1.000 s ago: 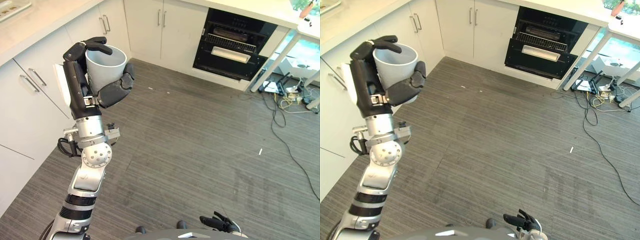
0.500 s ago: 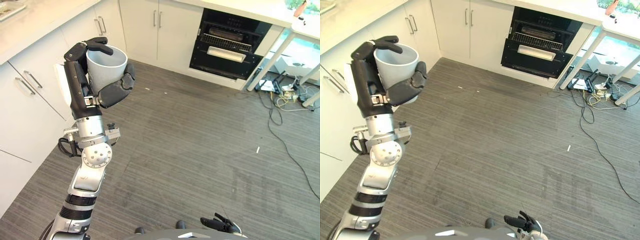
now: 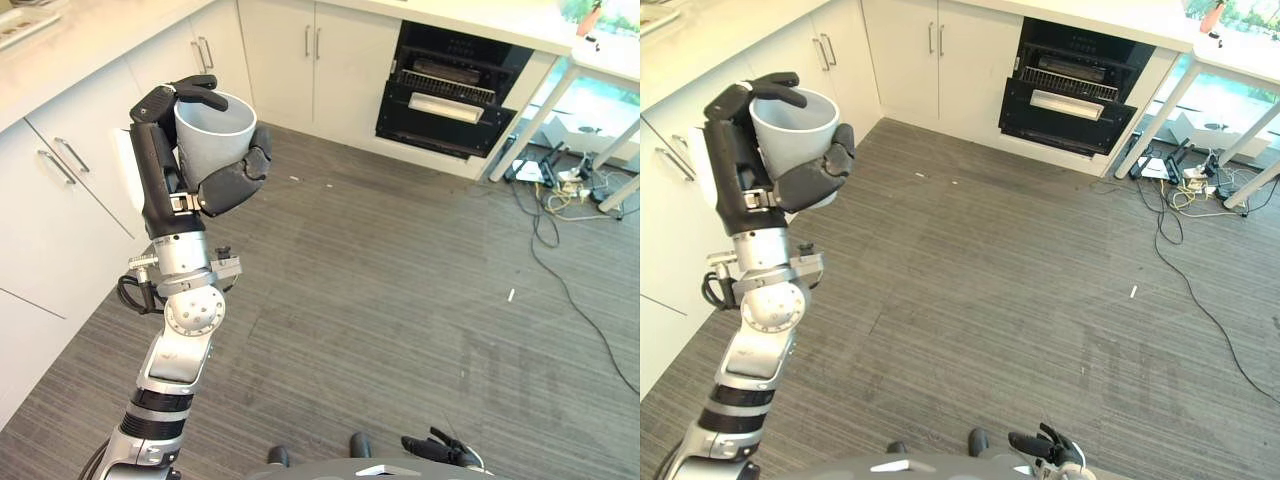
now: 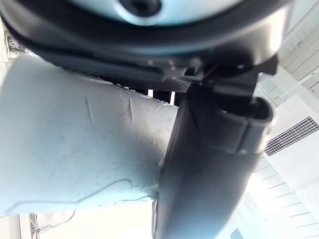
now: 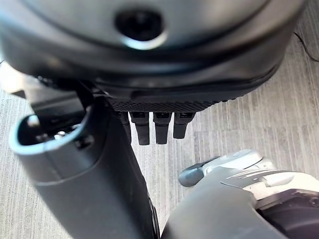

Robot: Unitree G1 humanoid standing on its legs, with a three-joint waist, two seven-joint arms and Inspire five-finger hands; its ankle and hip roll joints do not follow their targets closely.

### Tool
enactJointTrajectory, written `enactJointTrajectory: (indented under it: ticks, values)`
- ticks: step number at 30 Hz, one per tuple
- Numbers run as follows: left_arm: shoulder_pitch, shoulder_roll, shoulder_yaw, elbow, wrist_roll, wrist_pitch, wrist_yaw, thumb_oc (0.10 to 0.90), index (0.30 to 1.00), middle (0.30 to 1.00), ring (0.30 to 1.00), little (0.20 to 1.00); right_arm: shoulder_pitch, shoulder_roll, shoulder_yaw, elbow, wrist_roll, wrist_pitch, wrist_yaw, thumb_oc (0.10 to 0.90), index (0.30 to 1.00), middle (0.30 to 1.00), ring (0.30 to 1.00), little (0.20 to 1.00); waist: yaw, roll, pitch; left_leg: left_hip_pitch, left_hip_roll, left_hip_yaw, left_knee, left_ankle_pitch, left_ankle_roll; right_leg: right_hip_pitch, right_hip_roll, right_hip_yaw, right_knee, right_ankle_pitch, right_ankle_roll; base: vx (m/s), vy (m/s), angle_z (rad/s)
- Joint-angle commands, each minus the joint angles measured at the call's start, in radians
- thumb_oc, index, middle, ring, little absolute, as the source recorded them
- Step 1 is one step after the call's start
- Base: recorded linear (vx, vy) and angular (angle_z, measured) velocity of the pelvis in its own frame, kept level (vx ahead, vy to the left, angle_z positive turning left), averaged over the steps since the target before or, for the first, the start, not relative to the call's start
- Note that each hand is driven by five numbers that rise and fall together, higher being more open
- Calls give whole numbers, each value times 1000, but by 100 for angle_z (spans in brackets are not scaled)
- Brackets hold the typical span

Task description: Place the dishes in the dishwasher.

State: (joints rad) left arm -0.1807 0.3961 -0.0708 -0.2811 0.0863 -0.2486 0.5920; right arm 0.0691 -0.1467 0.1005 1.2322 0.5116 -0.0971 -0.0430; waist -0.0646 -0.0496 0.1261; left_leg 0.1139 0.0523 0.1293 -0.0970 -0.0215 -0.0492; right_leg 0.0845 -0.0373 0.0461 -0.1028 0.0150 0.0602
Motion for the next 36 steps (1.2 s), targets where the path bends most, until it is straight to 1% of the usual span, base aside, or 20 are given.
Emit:
enactJointTrajectory:
  ticks: [1, 2, 3, 4, 6, 7, 13, 20, 22, 23, 24, 26, 27, 28, 29, 31, 32, 33, 34, 36]
  values:
    - [10, -20, -8, 13, -165, -45, -158, 400, 300, 300, 300, 300, 29, -143, 176, -57, -324, -7, 17, 800, 900, 900, 900, 900, 5, 1, 37, -133, -93, -20, 441, 6, -66, 9, -1, 5, 112, -36, -7, -159, -71, 3]
    - [-2, -41, -31, 45, -178, -26, -157, 400, 300, 300, 300, 300, 56, -133, 165, -21, -323, 4, 14, 800, 900, 900, 900, 900, -29, 33, -3, -20, -71, 8, 207, -70, -18, -11, 27, -40, 85, -33, 2, -66, -19, 4]
    - [-1, -41, -31, 45, -178, -26, -157, 400, 300, 300, 300, 300, 57, -134, 165, -21, -323, 4, 14, 800, 900, 900, 900, 900, -31, 33, -1, -11, -73, 6, 193, -63, -17, -7, 26, -42, 83, -33, 2, -236, -25, 1]
    - [-46, -29, -40, 54, -131, -12, -149, 400, 300, 300, 300, 300, 54, -133, 123, 0, -282, 6, 1, 800, 900, 900, 900, 900, -50, 50, -28, 14, -98, -40, 39, -58, 3, -43, 33, -62, 45, -2, 26, -155, -6, 0]
    - [-56, -25, -41, 52, -109, -6, -144, 400, 300, 300, 300, 300, 47, -124, 110, 10, -263, 5, -6, 800, 900, 900, 900, 900, -58, 56, -40, 7, -102, -58, 10, -48, 8, -58, 39, -63, 35, 5, 31, -201, -50, 0]
    - [-64, -19, -33, 67, -100, -5, -128, 400, 300, 300, 300, 300, 41, -100, 95, 20, -225, 4, -11, 800, 900, 900, 900, 900, -67, 49, -49, -6, -86, -38, 10, -38, 1, -58, 41, -59, 35, 9, 26, -180, -87, 1]
    - [-18, -23, -23, 52, -108, 1, -135, 400, 300, 300, 300, 300, 8, -87, 104, 21, -201, -7, -27, 800, 900, 900, 900, 900, -41, 30, -47, -3, -72, -36, 10, -22, 4, -36, 58, -42, 28, 5, 14, -23, -40, 2]
    - [4, -27, -31, 57, -138, 5, -149, 400, 300, 300, 300, 300, -12, -85, 131, 7, -198, -8, -28, 800, 900, 900, 900, 900, -31, 17, -40, 11, -60, -65, 15, -17, -2, -22, 69, -20, 37, -13, 0, 19, -61, 1]
    - [19, -22, -30, 60, -176, -7, -164, 400, 300, 300, 300, 300, -27, -97, 135, -10, -196, -12, -27, 800, 900, 900, 900, 900, -22, 8, -13, -21, -59, -68, 111, -41, -9, -32, 65, -14, 54, -18, -4, -49, -87, 0]
    - [24, -21, -31, 61, -194, -13, -164, 400, 300, 300, 300, 300, -25, -107, 127, -20, -190, -16, -29, 800, 900, 900, 900, 900, -18, 5, 11, -53, -58, -62, 203, -48, -23, -27, 62, -15, 56, -27, -4, -77, -101, -1]
    - [20, -25, -29, 62, -204, -17, -163, 400, 300, 300, 300, 300, -19, -113, 117, -24, -186, -18, -26, 800, 900, 900, 900, 900, -16, -5, 32, -102, -43, -30, 313, -27, -44, -25, 50, -25, 56, -24, -6, -49, -83, -1]
    - [19, -24, -30, 61, -204, -17, -163, 400, 300, 300, 300, 300, -19, -113, 116, -24, -186, -18, -25, 800, 900, 900, 900, 900, -17, -3, 31, -118, -39, -33, 336, -35, -46, -29, 53, -28, 56, -22, -7, 16, -112, 14]
    - [37, -22, -28, 60, -213, -23, -177, 400, 300, 300, 300, 300, -17, -119, 110, -8, -197, -7, -30, 800, 900, 900, 900, 900, 17, -25, 75, -238, -21, -1, 577, 48, -93, 15, 29, -47, 41, -30, -22, 168, -181, 16]
    - [47, -18, -28, 63, -222, -25, -182, 400, 300, 300, 300, 300, -17, -116, 108, 0, -202, 0, -32, 800, 900, 900, 900, 900, 23, -22, 77, -278, 2, 41, 544, 54, -90, 34, 24, -63, 35, -40, -23, 178, -177, 17]
    - [48, -18, -28, 63, -223, -25, -183, 400, 300, 300, 300, 300, -17, -115, 108, 0, -202, 0, -32, 800, 900, 900, 900, 900, 24, -23, 75, -277, 1, 43, 545, 51, -89, 36, 22, -61, 33, -41, -22, 250, 15, 37]
    - [87, -12, 0, 59, -233, -17, -200, 400, 300, 300, 300, 300, -11, -112, 89, 24, -211, 19, -27, 800, 900, 900, 900, 900, 46, -3, 57, -331, 20, 121, 325, 45, -52, 104, 25, -57, 19, -86, -11, 454, 97, 25]
    - [89, -12, 0, 57, -234, -16, -201, 400, 300, 300, 300, 300, -10, -113, 90, 24, -212, 19, -26, 800, 900, 900, 900, 900, 47, -6, 56, -324, 15, 124, 314, 48, -51, 105, 21, -56, 19, -88, -10, 492, 135, 1]
    - [99, -8, 11, 55, -222, -14, -199, 400, 300, 300, 300, 300, -3, -116, 86, 25, -220, 18, -23, 800, 900, 900, 900, 900, 64, 7, 52, -361, 18, 124, 199, 88, -51, 130, 27, -45, 17, -114, -4, 466, 123, 32]
    - [108, -6, 29, 39, -211, -16, -194, 400, 300, 300, 300, 300, -6, -125, 93, 30, -246, 17, -28, 800, 900, 900, 900, 900, 101, 16, 49, -401, 17, 79, 64, 133, -54, 175, 27, -24, 16, -139, -1, 470, 122, 33]
    - [110, -6, 29, 37, -210, -15, -194, 400, 300, 300, 300, 300, -6, -125, 93, 30, -247, 17, -28, 800, 900, 900, 900, 900, 100, 12, 50, -388, 10, 80, 43, 144, -53, 178, 22, -26, 16, -142, 0, 395, 80, -15]
